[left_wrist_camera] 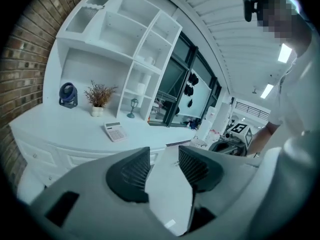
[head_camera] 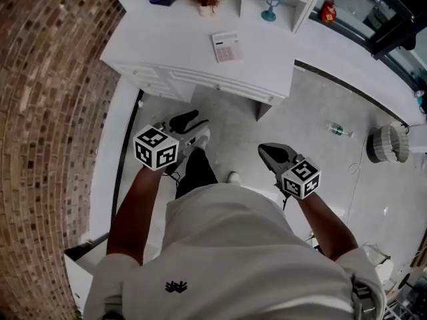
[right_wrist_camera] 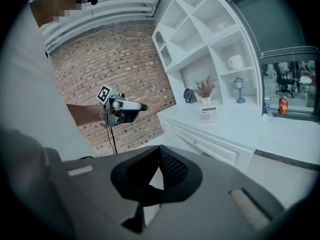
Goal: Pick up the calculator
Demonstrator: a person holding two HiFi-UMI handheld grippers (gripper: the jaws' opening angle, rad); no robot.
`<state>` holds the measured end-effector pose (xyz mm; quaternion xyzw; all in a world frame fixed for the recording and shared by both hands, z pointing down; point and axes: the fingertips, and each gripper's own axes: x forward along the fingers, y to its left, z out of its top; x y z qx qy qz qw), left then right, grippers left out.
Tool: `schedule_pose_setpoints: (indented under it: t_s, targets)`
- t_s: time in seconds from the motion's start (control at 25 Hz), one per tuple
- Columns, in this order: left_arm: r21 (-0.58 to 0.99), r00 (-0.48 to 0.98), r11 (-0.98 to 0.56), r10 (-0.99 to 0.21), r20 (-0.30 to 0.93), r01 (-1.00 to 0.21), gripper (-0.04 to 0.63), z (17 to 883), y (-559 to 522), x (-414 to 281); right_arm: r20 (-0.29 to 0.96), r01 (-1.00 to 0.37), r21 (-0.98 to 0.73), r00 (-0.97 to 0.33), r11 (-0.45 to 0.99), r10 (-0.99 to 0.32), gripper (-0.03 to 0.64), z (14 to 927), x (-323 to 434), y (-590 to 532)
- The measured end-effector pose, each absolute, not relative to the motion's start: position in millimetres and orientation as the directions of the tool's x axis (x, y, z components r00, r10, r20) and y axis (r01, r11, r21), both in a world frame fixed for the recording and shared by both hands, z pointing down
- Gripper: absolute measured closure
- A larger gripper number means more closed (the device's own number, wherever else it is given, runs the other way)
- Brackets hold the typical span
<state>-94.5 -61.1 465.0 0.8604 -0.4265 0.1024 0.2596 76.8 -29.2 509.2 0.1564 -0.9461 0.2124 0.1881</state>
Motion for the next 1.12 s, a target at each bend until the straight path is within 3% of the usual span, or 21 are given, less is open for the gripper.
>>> schedule_pose_setpoints:
  t_s: [0.44, 0.84, 1.12]
  targets:
    - [0.341, 0.695, -0.611, -0.564, 0.446, -0.714, 0.417, 503.5, -246.4, -178.5, 0.426, -0.642, -0.348, -0.757, 0.683, -0.495, 0.604, 506.0, 39.5, -135.1]
    - [0.36, 0.746, -0.686, -0.416, 0.52, -0.633, 0.402, 565.6, -384.1, -210.2, 0.49, -0.786, -0.329, -0.616, 0.523, -0.617, 0.604, 513.9, -2.9, -165.8]
    - [0.389, 0.771, -0.717, -0.325, 0.548, -0.579, 0.385, 612.4, -447.8, -187.7, 0.574, -0.873, -0.321, -0.488, 0.368, -0.657, 0.604, 522.7, 17.1, -169.5]
